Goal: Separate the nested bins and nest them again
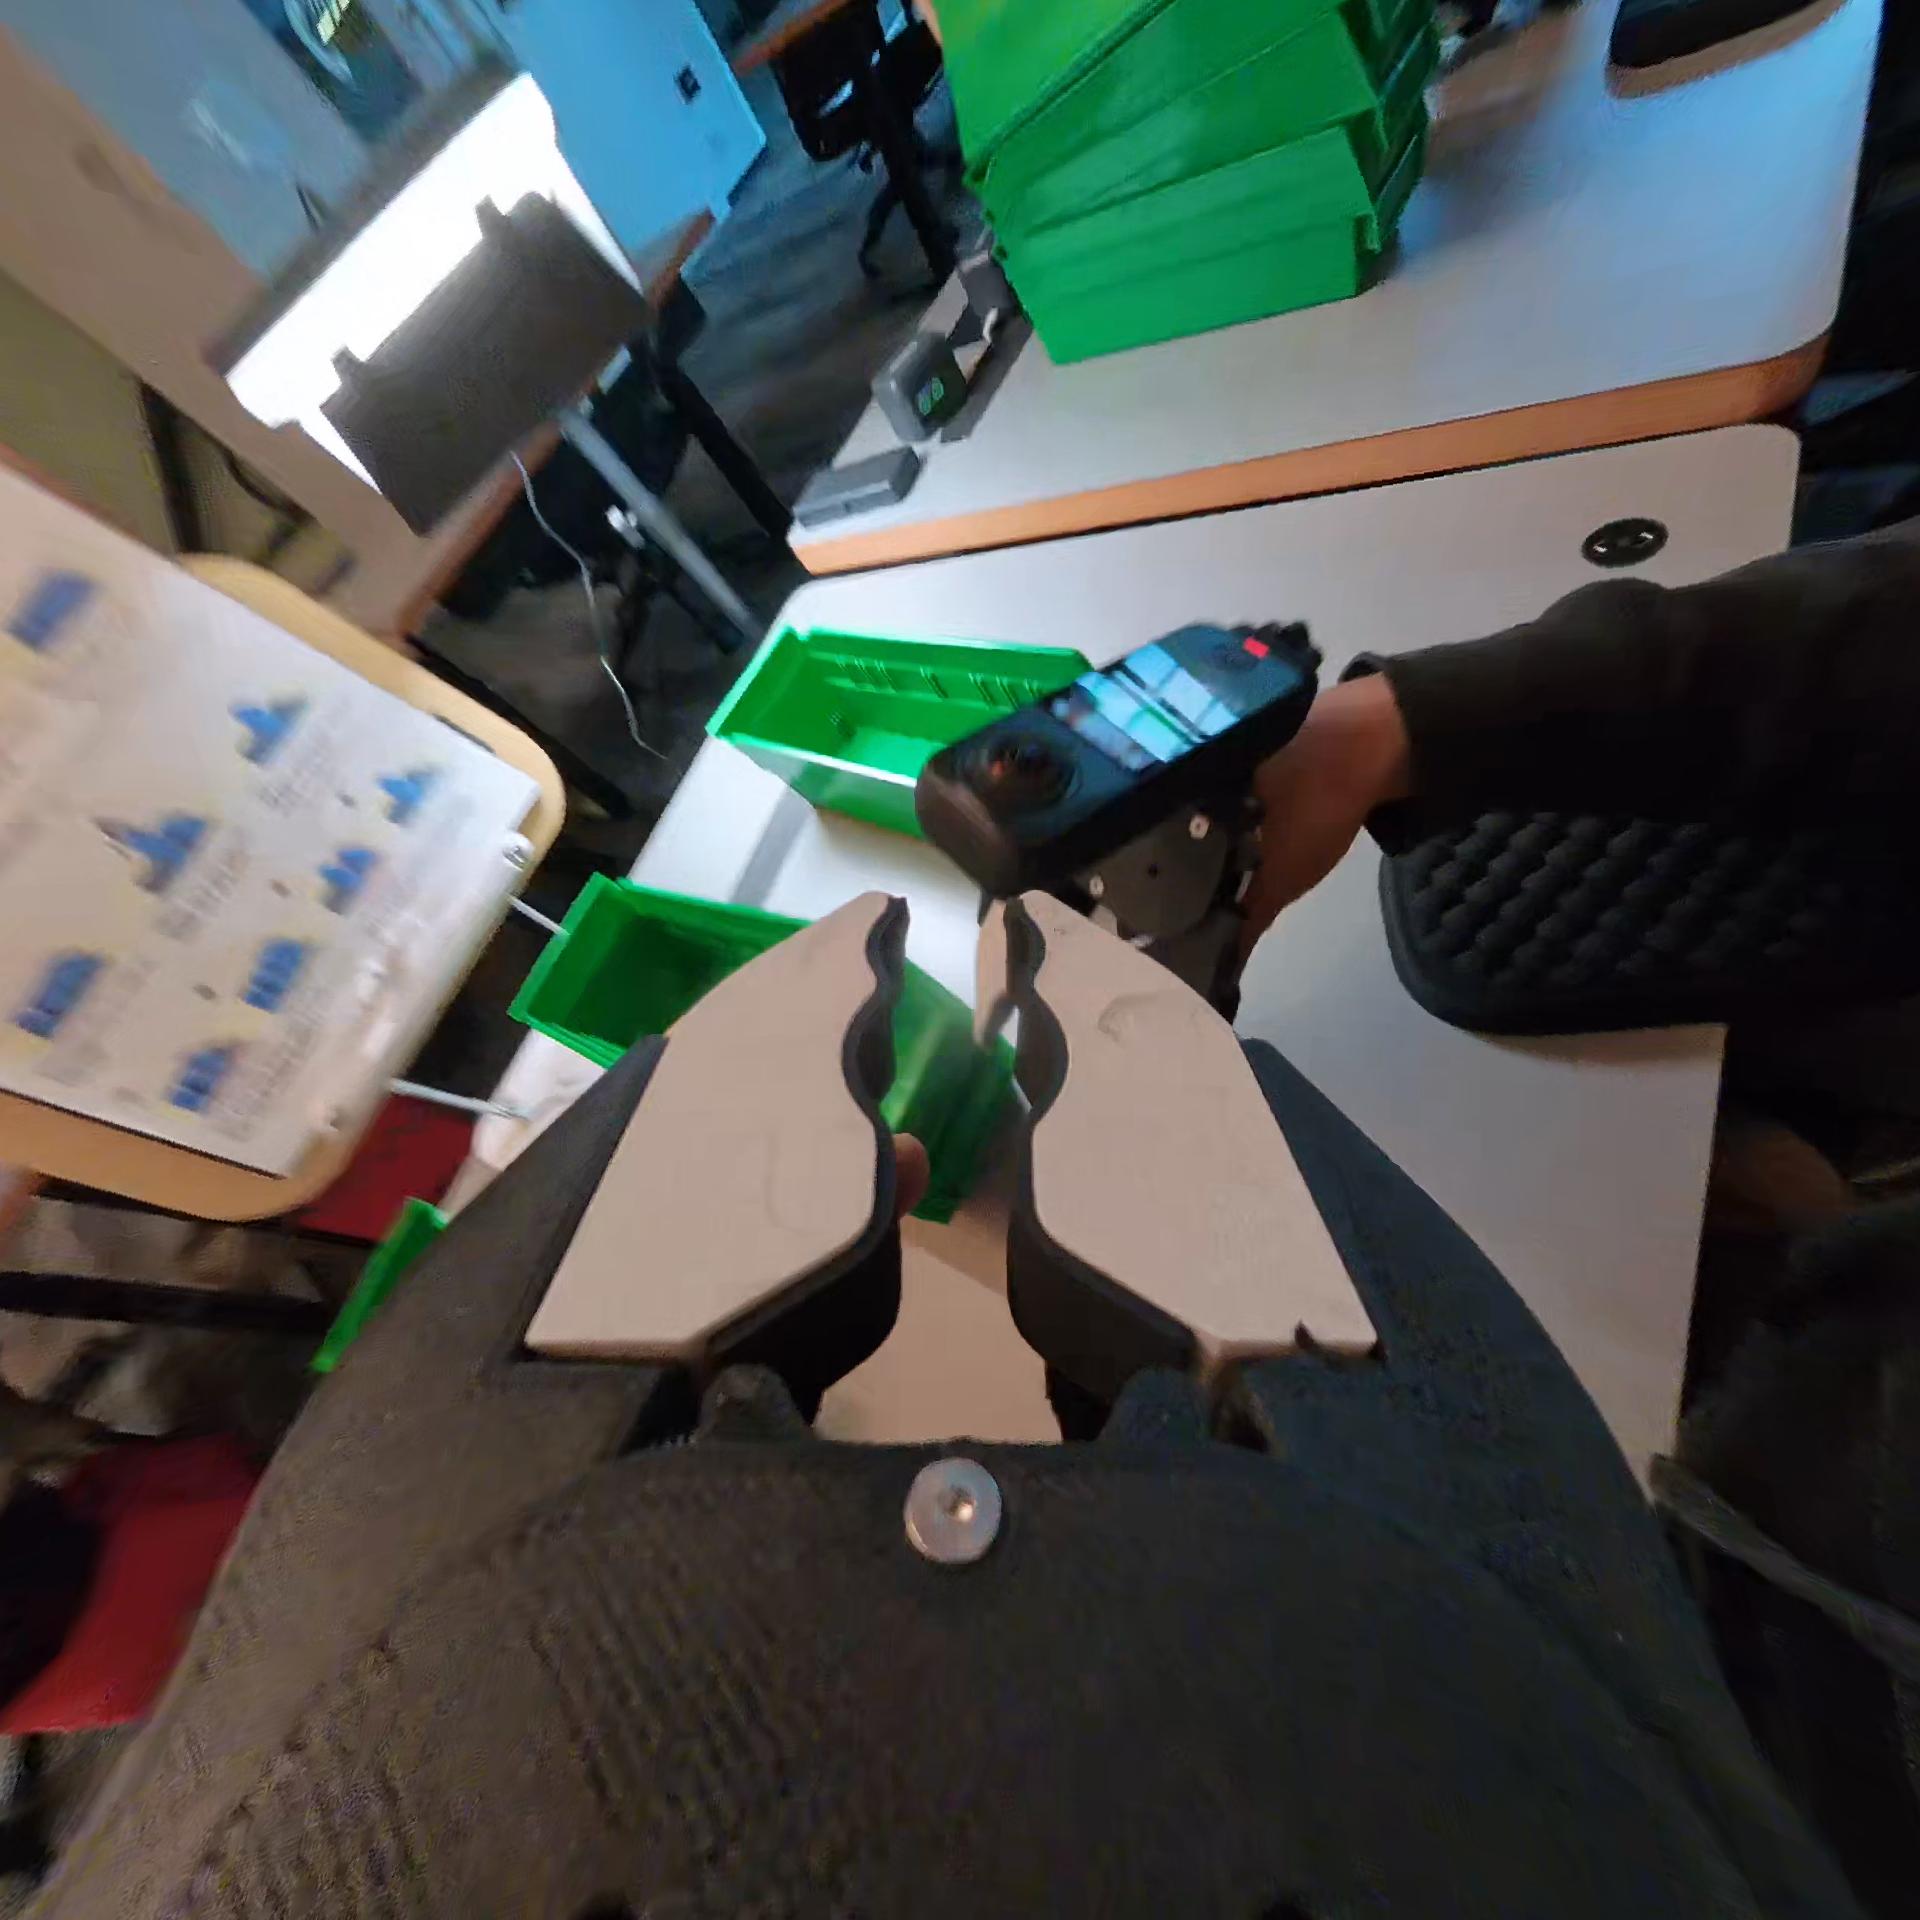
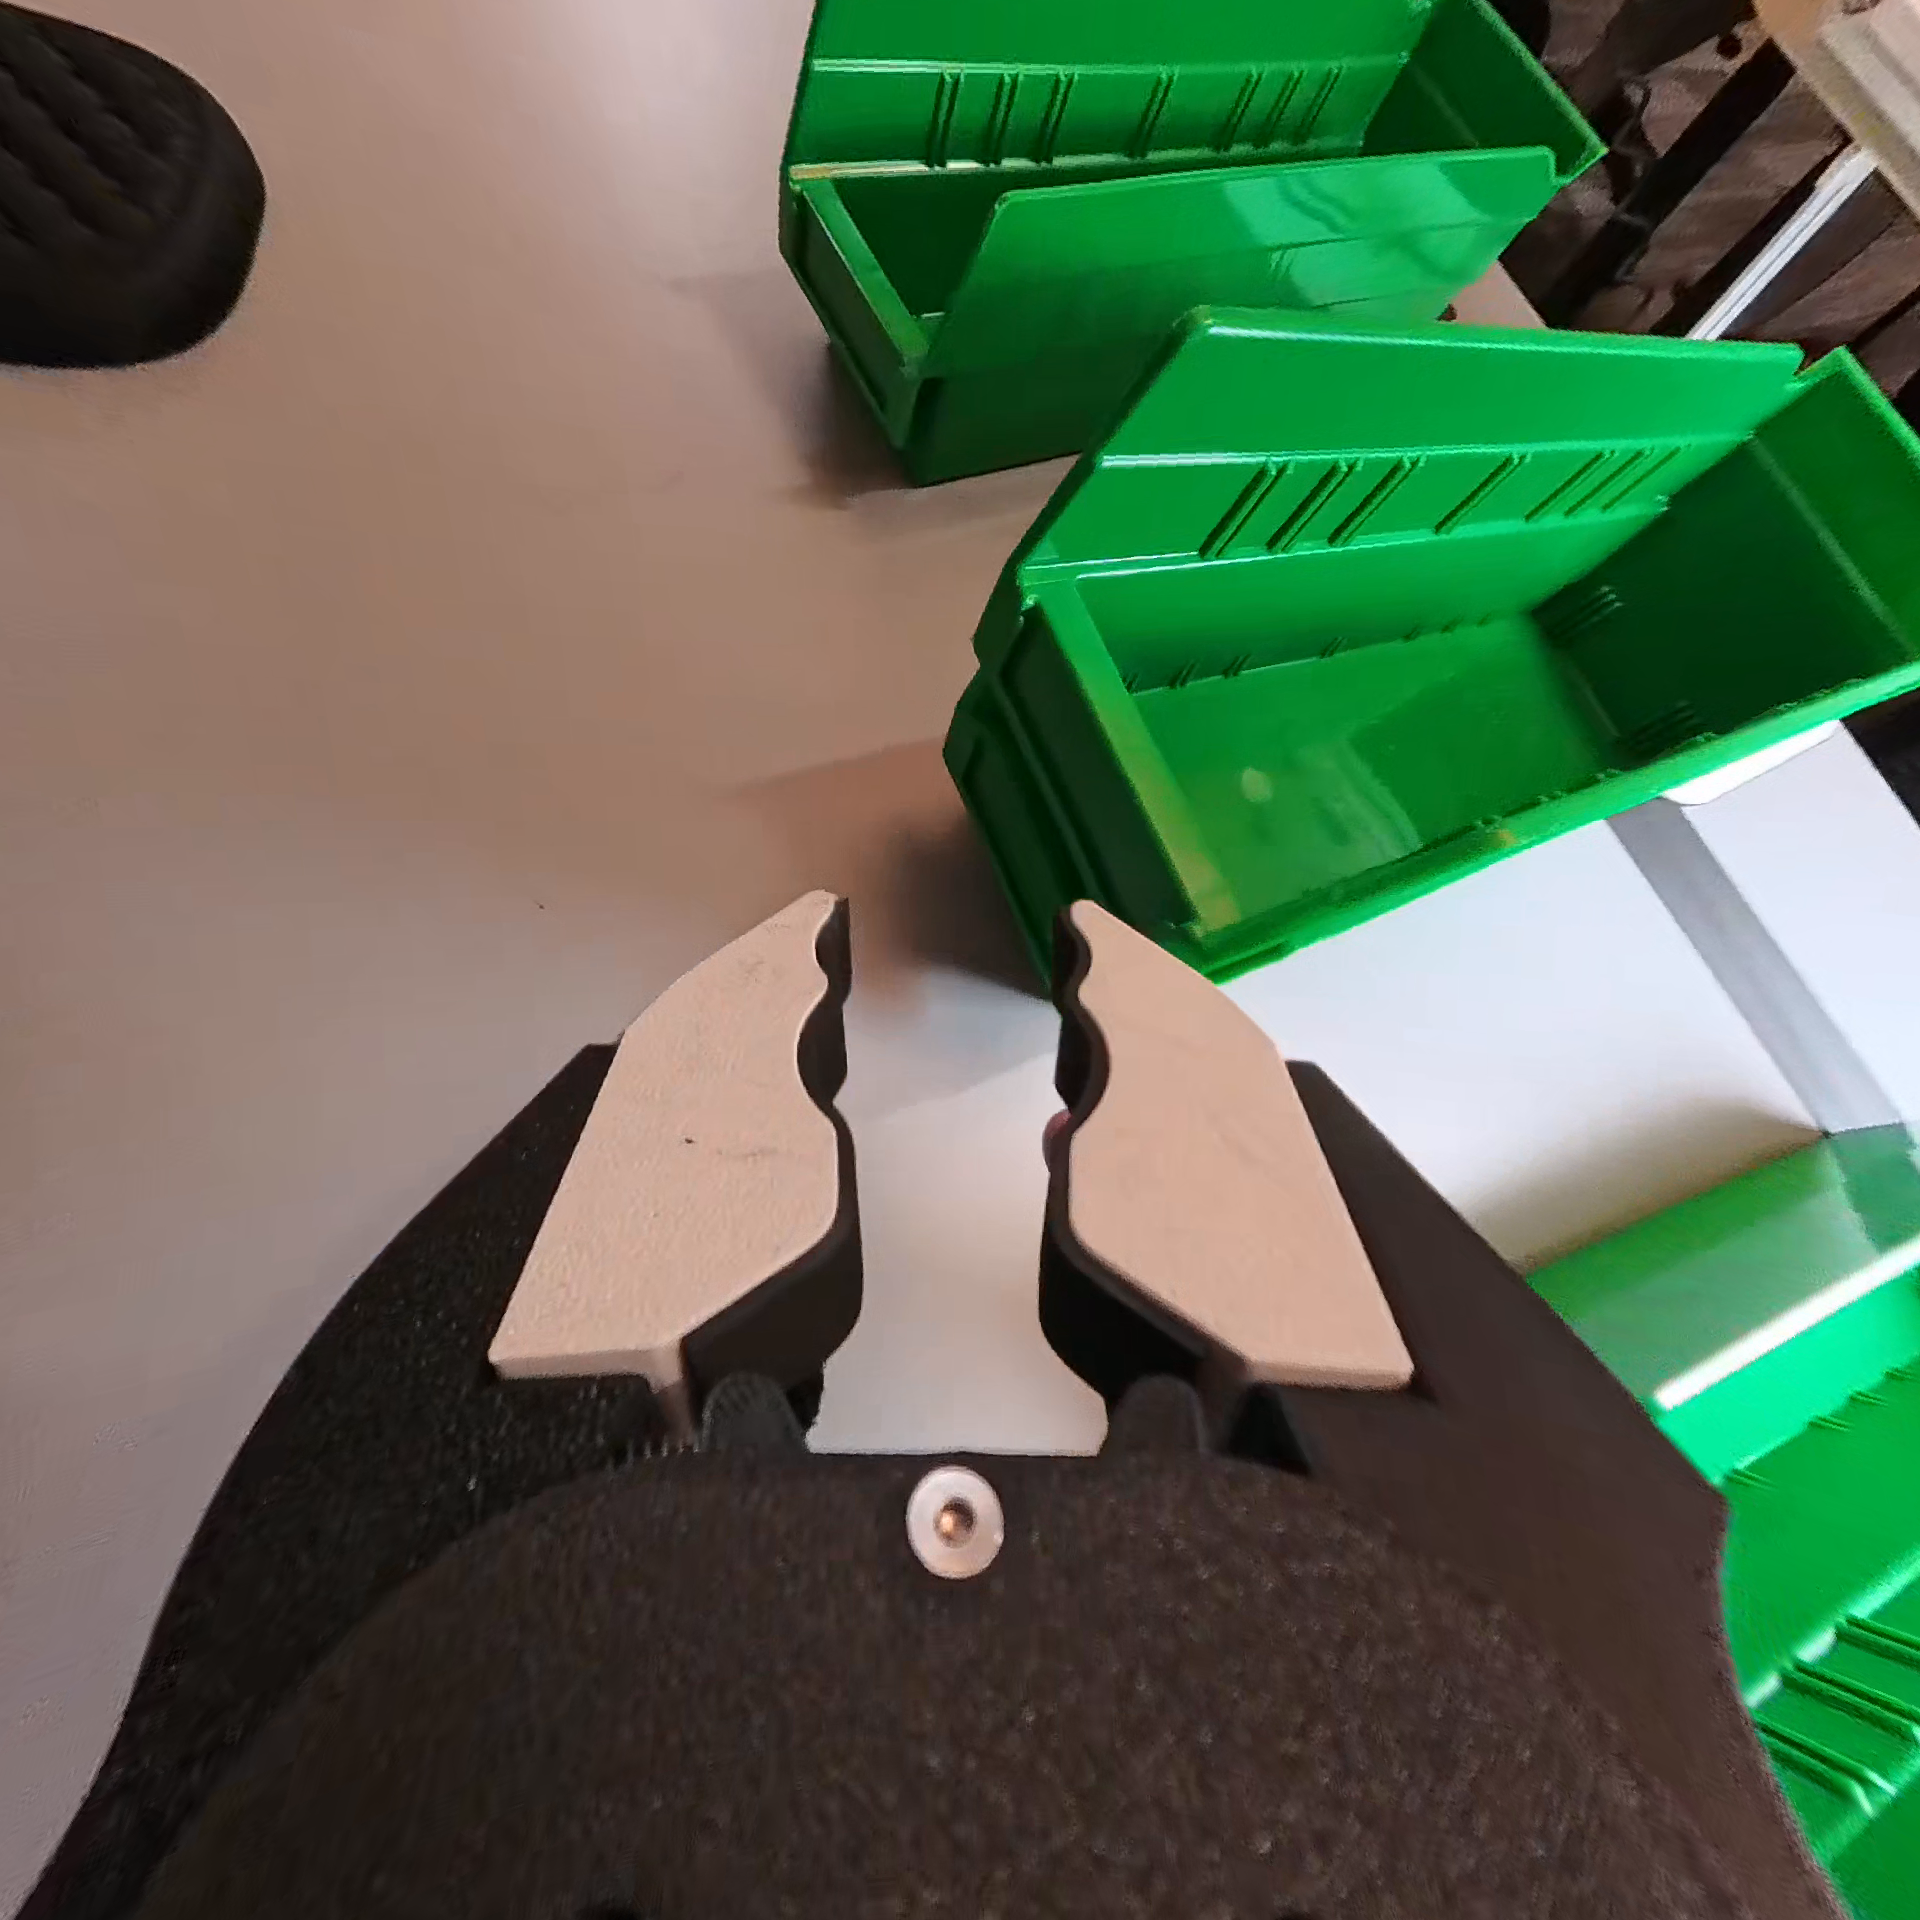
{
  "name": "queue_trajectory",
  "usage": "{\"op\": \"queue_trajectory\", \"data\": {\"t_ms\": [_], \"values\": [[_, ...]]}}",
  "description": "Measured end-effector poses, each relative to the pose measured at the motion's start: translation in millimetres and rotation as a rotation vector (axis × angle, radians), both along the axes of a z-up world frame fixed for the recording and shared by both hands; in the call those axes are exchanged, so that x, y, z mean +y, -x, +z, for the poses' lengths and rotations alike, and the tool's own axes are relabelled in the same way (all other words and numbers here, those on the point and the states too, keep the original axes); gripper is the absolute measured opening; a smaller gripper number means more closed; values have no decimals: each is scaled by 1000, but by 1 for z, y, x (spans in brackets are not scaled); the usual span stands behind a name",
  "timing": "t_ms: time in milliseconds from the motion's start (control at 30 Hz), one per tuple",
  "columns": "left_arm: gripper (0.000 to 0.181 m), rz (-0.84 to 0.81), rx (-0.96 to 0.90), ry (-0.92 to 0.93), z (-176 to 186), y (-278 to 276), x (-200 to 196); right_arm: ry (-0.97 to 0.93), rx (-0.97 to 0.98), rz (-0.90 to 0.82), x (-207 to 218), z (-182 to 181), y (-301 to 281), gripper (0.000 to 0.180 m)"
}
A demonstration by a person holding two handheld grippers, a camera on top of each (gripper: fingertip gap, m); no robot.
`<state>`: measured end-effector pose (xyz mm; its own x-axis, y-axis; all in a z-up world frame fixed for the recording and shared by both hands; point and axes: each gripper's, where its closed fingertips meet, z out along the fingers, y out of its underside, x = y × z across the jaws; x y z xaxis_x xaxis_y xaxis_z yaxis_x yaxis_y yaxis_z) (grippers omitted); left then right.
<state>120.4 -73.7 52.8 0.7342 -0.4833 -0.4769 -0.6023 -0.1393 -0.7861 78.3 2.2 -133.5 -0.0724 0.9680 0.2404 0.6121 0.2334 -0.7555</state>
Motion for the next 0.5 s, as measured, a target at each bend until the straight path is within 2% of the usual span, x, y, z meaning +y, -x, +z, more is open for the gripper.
{"op": "queue_trajectory", "data": {"t_ms": [33,200,367,500], "values": [[19,-9,41,-22,10,-5,-4,4,-2,0,0,1,1,37],[21,-10,210,-82,30,-16,-16,40,26,1,-6,8,10,36],[22,-47,42,48,17,-12,-16,81,82,-11,-10,13,19,35],[24,-34,13,80,5,-4,-14,72,88,-28,-8,14,27,35]]}}
